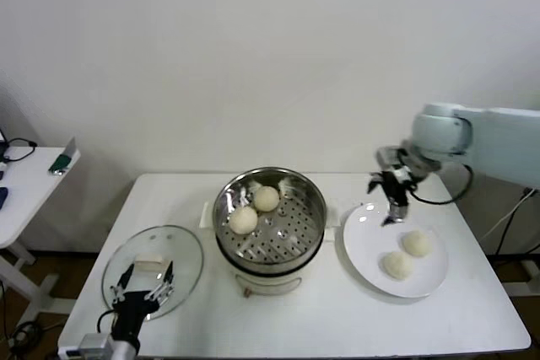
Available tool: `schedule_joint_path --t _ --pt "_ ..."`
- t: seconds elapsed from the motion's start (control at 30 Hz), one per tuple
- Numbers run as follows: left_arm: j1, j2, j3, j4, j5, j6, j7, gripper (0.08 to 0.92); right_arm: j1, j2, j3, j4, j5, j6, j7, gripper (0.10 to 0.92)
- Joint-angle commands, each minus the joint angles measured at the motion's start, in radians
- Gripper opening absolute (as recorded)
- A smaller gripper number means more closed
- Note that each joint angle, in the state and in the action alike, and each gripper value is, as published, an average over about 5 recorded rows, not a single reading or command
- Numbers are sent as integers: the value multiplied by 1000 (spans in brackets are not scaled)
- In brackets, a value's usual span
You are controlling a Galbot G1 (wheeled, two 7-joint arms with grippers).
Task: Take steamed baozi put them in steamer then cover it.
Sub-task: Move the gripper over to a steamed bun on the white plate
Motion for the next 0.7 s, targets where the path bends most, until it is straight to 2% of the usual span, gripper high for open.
schedule_joint_path --t 0.03,0.27,0.7 --pt "-5 2 -1 4 -2 1 0 823 -321 -204 172 -39 -199 51 -33 823" --pt "-6 0 -1 11 -2 -3 -2 823 -498 -156 332 -118 -268 27 0 823" --pt "-6 -1 -3 17 1 -4 -2 823 -730 -40 525 -216 -305 -42 95 823"
